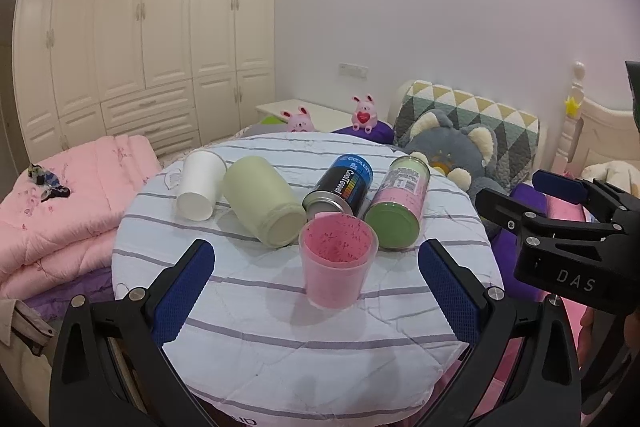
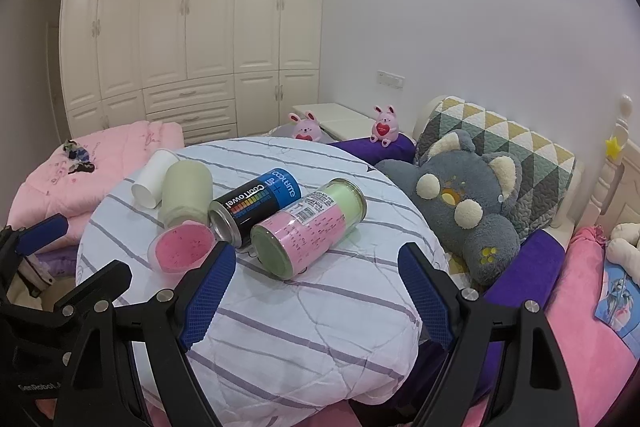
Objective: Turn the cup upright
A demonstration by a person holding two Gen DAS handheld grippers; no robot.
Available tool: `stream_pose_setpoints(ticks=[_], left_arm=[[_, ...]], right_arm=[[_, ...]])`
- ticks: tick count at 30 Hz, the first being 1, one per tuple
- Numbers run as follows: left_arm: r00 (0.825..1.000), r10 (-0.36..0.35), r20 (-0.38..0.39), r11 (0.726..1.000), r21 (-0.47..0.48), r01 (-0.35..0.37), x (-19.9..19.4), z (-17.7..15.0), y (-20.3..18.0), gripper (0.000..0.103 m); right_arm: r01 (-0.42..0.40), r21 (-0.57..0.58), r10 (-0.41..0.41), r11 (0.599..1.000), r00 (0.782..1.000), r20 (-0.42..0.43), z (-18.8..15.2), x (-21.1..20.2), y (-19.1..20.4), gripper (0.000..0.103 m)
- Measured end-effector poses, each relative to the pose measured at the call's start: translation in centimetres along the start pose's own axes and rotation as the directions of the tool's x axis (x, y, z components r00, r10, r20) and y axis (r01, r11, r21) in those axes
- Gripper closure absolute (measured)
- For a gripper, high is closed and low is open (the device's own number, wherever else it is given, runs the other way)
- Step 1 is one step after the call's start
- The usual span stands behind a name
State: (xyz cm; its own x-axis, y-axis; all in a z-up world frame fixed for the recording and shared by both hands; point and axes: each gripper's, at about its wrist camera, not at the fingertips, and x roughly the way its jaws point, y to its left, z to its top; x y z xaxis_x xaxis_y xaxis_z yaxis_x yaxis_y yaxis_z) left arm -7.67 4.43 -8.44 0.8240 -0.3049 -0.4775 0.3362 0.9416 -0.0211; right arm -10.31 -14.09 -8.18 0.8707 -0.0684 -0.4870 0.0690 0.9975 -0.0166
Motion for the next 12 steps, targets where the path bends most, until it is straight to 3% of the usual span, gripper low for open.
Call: stream_pose_setpoints(ticks=[12], left_arm=[[1.0, -0.007, -0.005, 1.0, 0.014, 0.007, -0.22, 0.07, -0.5, 0.0]], right_arm=[[-0.005, -0.002, 0.005, 1.0, 1.0, -0.008, -0.21, -0.1, 0.07, 0.019]])
